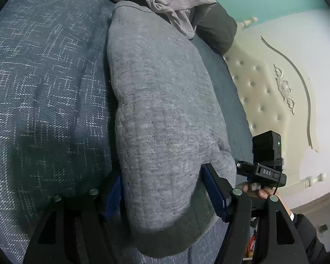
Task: Fold clothes
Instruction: 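Move both tools to the folded end and close them on it, then lift the sweatshirt bundle with both tools and fold it over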
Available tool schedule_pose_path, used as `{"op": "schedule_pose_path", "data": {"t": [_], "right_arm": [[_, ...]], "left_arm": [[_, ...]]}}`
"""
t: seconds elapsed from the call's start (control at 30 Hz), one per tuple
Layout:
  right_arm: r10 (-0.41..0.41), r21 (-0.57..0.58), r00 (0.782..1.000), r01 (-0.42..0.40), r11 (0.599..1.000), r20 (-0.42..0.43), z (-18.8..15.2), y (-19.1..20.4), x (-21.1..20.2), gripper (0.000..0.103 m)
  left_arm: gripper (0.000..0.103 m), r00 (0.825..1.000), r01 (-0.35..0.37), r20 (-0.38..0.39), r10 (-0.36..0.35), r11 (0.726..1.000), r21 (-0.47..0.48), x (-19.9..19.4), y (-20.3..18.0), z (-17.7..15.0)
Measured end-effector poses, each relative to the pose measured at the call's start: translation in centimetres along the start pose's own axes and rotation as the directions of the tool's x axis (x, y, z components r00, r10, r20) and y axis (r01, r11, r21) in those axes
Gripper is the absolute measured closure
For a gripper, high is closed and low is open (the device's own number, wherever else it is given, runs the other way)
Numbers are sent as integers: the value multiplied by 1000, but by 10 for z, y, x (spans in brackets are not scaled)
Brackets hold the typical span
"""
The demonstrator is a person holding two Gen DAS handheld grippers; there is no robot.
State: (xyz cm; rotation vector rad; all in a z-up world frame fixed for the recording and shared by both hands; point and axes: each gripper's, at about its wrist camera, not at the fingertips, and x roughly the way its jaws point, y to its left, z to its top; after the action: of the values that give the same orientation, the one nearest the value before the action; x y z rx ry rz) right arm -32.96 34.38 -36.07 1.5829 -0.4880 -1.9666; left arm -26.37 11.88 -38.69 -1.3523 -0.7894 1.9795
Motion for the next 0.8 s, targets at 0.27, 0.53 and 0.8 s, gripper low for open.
{"op": "schedule_pose_path", "data": {"t": [0.27,0.53,0.8], "right_arm": [[-37,-85,999,34,996,-38,3,16,1,61],[-13,-53,1000,13,999,-7,2,11,5,66],[-106,-182,993,114,977,50,2,43,-20,77]], "left_arm": [[33,1000,-30,-5,31,999,33,3,-10,4],[35,1000,-24,11,24,999,24,12,-12,1],[53,994,-100,42,96,991,89,4,-43,-1]]}}
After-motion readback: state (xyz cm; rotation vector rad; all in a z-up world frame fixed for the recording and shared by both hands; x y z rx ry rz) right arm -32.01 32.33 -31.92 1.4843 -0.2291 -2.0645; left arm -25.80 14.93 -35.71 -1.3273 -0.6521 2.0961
